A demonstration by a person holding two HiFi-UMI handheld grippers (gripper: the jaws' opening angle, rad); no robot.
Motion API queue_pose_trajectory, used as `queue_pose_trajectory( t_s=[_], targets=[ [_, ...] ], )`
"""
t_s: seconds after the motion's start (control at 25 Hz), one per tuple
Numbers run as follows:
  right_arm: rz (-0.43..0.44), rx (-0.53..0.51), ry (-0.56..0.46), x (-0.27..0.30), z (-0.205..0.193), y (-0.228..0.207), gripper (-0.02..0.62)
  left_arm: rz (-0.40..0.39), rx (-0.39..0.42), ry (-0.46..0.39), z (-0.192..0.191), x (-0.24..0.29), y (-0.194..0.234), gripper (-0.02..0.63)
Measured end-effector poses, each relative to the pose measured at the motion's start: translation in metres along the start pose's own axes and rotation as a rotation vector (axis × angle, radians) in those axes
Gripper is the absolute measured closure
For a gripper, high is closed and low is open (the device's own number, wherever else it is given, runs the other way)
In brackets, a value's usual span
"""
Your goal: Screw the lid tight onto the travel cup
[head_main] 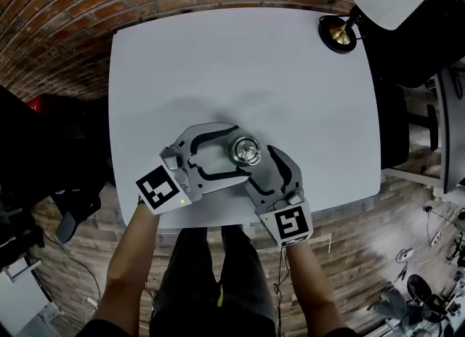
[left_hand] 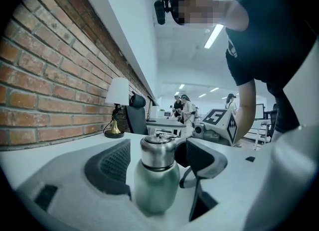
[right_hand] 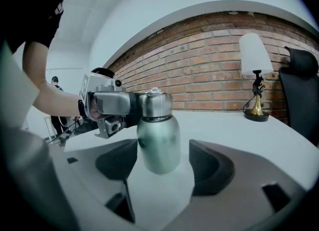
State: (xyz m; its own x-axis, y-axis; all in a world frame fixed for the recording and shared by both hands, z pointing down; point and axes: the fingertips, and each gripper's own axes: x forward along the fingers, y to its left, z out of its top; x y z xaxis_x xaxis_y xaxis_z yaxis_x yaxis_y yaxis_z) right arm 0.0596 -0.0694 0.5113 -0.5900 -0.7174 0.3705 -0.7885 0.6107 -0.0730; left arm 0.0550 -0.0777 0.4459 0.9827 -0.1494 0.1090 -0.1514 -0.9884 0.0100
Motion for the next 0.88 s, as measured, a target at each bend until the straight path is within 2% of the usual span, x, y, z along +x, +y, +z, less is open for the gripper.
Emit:
queue_pose_trajectory(
  t_s=[0.16,0.28,0.32,0.36,0.4,0.44,0.52,0.64,0.76,0.88],
  targets=[
    [-0.044,0.013,0.014,-0.017,0.000,-0.003,0.265,0.078,-0.100,0.026,-0.001,-0.015,-0.004,0.272],
    [-0.070,0.012,0.029,-0.033,0.001,-0.003,0.275,0.134,-0.103,0.058,0.003,-0.030,-0.008,0.272],
    [-0.087,0.009,0.032,-0.040,0.002,-0.002,0.311,0.151,-0.102,0.071,0.003,-0.035,-0.012,0.274],
    [-0.107,0.008,0.033,-0.048,0.002,-0.001,0.384,0.169,-0.097,0.087,0.002,-0.042,-0.016,0.296],
    [-0.126,0.011,0.030,-0.055,0.004,-0.001,0.422,0.188,-0.091,0.105,-0.001,-0.048,-0.019,0.343],
    [-0.144,0.015,0.024,-0.061,0.006,-0.001,0.438,0.208,-0.081,0.122,-0.005,-0.055,-0.022,0.383],
    [-0.183,0.021,0.019,-0.072,0.010,-0.002,0.480,0.248,-0.069,0.146,-0.013,-0.066,-0.025,0.420],
    [-0.240,0.018,0.021,-0.090,0.019,-0.006,0.573,0.326,-0.084,0.178,-0.015,-0.077,-0.027,0.536],
    [-0.287,0.025,0.015,-0.112,0.033,-0.009,0.581,0.399,-0.097,0.213,-0.010,-0.086,-0.024,0.566],
    [-0.338,0.035,-0.010,-0.135,0.052,-0.015,0.581,0.453,-0.151,0.202,0.006,-0.096,-0.021,0.581]
  ],
)
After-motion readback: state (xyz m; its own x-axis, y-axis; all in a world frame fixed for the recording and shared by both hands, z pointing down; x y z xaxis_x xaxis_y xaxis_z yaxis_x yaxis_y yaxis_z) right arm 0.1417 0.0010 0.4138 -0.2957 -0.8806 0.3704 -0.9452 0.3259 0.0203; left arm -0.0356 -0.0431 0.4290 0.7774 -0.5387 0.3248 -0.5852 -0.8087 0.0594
